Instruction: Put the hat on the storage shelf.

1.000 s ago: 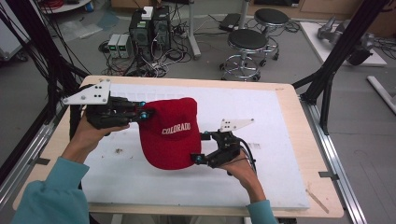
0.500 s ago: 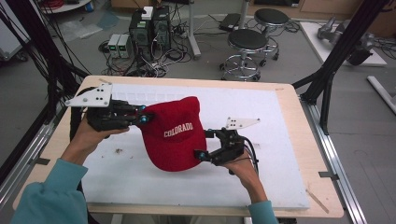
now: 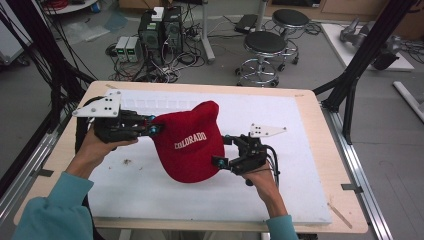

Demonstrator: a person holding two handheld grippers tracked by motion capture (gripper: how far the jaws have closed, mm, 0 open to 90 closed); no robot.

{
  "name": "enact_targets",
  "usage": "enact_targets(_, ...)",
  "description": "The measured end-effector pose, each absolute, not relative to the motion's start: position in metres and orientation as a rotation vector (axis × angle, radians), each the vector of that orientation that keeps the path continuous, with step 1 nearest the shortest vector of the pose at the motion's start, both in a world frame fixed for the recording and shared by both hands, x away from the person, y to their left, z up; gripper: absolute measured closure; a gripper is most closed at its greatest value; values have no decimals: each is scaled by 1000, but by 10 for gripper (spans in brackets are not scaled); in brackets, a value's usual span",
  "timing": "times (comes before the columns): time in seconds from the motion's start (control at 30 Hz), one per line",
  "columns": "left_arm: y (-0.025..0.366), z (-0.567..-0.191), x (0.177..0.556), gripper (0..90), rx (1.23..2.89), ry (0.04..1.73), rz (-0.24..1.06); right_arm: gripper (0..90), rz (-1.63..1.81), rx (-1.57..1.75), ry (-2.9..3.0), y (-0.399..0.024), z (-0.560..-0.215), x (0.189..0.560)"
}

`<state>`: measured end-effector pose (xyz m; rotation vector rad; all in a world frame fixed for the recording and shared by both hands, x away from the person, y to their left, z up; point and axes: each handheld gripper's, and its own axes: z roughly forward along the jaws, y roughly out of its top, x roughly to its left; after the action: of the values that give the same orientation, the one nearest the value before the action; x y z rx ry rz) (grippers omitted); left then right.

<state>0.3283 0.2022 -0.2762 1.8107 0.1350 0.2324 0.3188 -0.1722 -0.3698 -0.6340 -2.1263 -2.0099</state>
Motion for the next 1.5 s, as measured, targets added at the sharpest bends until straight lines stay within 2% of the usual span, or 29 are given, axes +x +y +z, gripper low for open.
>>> enact_targets(0.03, 202, -276, 328, 867, 1811, 135, 232, 61, -2010, -634, -2126, -172, -370, 319)
enact_targets(0.07, 202, -276, 328, 867, 1814, 135, 233, 140, -2024, -606, -2120, -173, -369, 318)
enact_targets(0.17, 202, -276, 328, 866, 1818, 134, 237, 261, -2048, -558, -2108, -173, -367, 316)
enact_targets(0.33, 201, -277, 328, 866, 1816, 135, 239, 562, -2055, -534, -2091, -176, -365, 315)
enact_targets(0.37, 201, -277, 328, 865, 1816, 135, 239, 562, -2055, -534, -2091, -176, -365, 315)
enact_targets(0.4, 201, -277, 328, 865, 1830, 135, 246, 687, -2053, -507, -2070, -178, -365, 316)
enact_targets(0.73, 200, -278, 330, 863, 1839, 153, 255, 840, -1996, -346, -2102, -170, -363, 309)
enact_targets(0.97, 198, -279, 330, 861, 1840, 156, 256, 854, -1995, -305, -2099, -169, -361, 306)
enact_targets(1.1, 198, -279, 330, 825, 1836, 162, 259, 857, -2000, -285, -2096, -170, -360, 305)
enact_targets(1.13, 198, -279, 330, 799, 1839, 181, 269, 858, -2007, -282, -2107, -170, -360, 304)
enact_targets(1.23, 199, -279, 331, 609, 1840, 215, 296, 858, -2008, -286, -2114, -170, -360, 304)
enact_targets(1.3, 200, -280, 333, 414, 1831, 278, 310, 858, -2017, -302, -2130, -171, -360, 304)
enact_targets(1.33, 201, -281, 336, 304, 1821, 376, 322, 858, -2015, -310, -2130, -171, -360, 304)
enact_targets(1.37, 201, -281, 336, 198, 1821, 376, 322, 858, -2017, -316, -2131, -172, -359, 304)
enact_targets(1.4, 201, -281, 337, 127, 1827, 407, 339, 858, -2027, -316, -2137, -172, -359, 305)
enact_targets(1.5, 206, -285, 338, 102, 1805, 436, 366, 858, -2022, -336, -2159, -171, -359, 304)
